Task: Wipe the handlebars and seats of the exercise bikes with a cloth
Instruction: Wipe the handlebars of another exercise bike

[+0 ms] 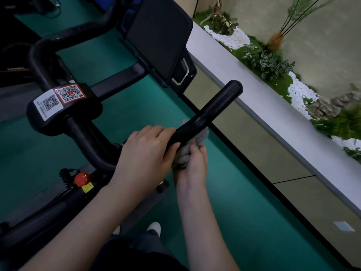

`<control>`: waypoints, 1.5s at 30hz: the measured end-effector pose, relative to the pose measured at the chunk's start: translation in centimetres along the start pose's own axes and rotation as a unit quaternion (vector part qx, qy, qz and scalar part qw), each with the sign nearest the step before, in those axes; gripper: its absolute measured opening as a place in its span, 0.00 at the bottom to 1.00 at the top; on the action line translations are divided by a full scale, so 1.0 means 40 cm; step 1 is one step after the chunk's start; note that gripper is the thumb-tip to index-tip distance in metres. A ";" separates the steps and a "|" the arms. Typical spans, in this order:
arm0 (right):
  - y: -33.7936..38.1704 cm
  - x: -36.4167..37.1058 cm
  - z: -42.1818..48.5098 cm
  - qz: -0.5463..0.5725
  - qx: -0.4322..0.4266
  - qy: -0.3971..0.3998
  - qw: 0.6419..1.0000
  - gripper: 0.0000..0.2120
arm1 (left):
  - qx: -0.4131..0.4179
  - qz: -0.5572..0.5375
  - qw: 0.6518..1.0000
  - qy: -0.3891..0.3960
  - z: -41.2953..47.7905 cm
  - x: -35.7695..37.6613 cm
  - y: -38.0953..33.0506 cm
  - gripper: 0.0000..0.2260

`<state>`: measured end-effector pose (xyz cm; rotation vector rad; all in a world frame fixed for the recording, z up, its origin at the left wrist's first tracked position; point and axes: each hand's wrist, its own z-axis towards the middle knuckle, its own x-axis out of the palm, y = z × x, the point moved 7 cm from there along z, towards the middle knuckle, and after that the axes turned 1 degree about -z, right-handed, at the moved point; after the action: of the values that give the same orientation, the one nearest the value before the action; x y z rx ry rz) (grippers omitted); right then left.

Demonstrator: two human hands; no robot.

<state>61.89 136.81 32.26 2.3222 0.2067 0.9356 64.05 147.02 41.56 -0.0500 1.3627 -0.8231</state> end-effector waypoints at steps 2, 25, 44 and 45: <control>-0.010 -0.004 -0.014 -0.029 -0.002 0.002 1.000 0.07 | 0.002 -0.002 1.000 0.003 0.000 -0.001 0.000 0.13; -0.033 -0.020 -0.043 -0.166 0.031 0.043 0.985 0.13 | -0.001 -0.058 0.997 0.050 0.007 -0.010 0.022 0.16; 0.171 0.263 -0.131 -0.721 -0.487 0.224 0.440 0.08 | -0.022 0.008 0.996 0.085 -0.013 -0.008 0.053 0.17; 0.169 0.282 -0.117 -0.754 -0.445 0.235 0.422 0.08 | -0.024 0.006 0.996 0.081 -0.012 -0.008 0.053 0.17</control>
<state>66.50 137.74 45.43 0.1971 1.3247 0.3417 64.69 148.95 40.68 -0.0125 1.5336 -0.7984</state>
